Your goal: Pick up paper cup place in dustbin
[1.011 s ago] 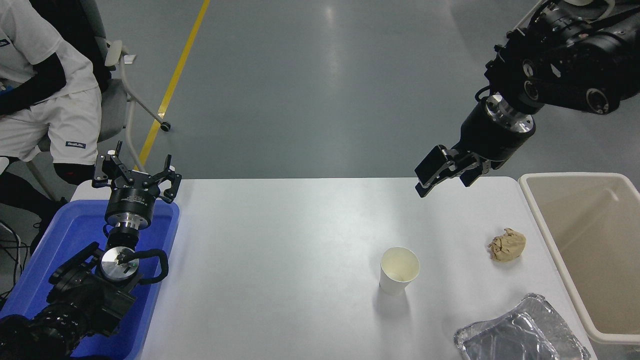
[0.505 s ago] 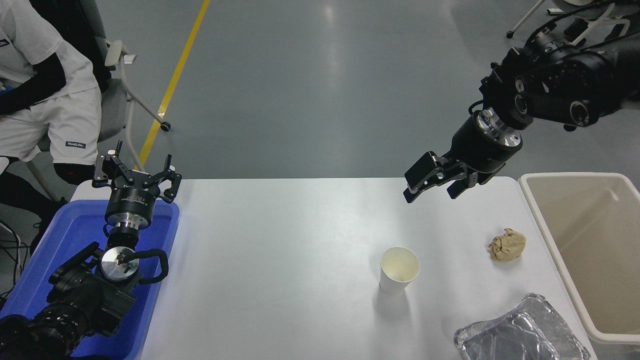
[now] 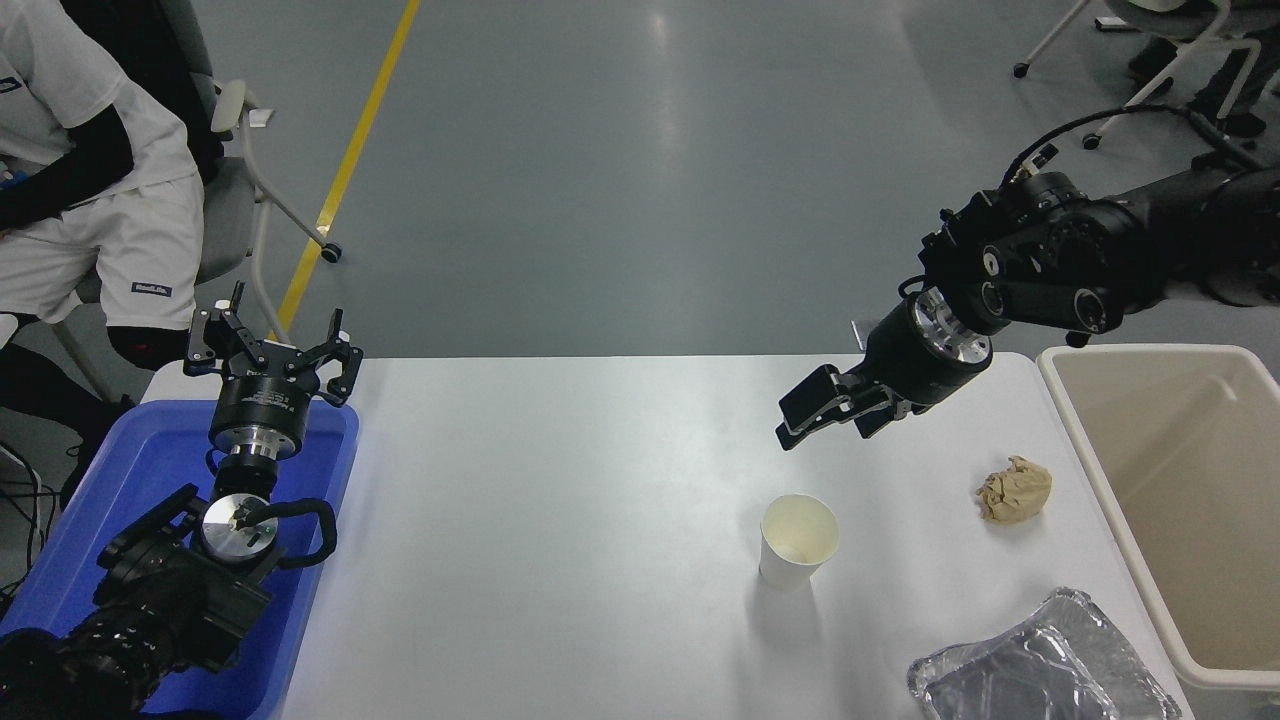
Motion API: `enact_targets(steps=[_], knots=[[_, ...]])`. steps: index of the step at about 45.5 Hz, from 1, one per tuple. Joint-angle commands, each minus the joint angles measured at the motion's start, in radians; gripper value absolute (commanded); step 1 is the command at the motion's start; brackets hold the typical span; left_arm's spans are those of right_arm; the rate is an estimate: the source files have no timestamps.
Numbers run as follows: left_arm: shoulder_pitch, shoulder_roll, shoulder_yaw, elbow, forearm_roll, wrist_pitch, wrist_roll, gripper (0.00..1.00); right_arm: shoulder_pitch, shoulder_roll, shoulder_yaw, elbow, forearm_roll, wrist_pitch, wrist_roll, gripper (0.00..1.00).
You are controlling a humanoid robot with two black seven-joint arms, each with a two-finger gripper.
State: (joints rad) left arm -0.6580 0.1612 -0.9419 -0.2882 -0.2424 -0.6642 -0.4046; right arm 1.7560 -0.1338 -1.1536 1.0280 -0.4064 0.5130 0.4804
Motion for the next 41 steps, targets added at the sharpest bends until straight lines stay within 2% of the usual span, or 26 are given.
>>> enact_targets(steps=[1,4,13,37,41], knots=[[0.000,0.000,0.000,0.000,0.000,0.000,0.000,0.99,-0.095,0.017,0.005,0.001,0.049,-0.119,-0.132,1.00],[0.000,0.000,0.000,0.000,0.000,0.000,0.000,0.99,-0.107,0.023,0.005,0.007,0.040,-0.119,-0.149,1.00],[0.000,0.000,0.000,0.000,0.000,0.000,0.000,0.99,-0.142,0.026,0.005,0.014,-0.025,-0.114,-0.149,1.00],[0.000,0.000,0.000,0.000,0.000,0.000,0.000,0.99,-0.204,0.033,0.051,0.000,-0.009,-0.137,-0.151,1.00],[0.000,0.000,0.000,0.000,0.000,0.000,0.000,0.99,-0.217,0.034,0.051,-0.002,-0.009,-0.180,-0.155,1.00]])
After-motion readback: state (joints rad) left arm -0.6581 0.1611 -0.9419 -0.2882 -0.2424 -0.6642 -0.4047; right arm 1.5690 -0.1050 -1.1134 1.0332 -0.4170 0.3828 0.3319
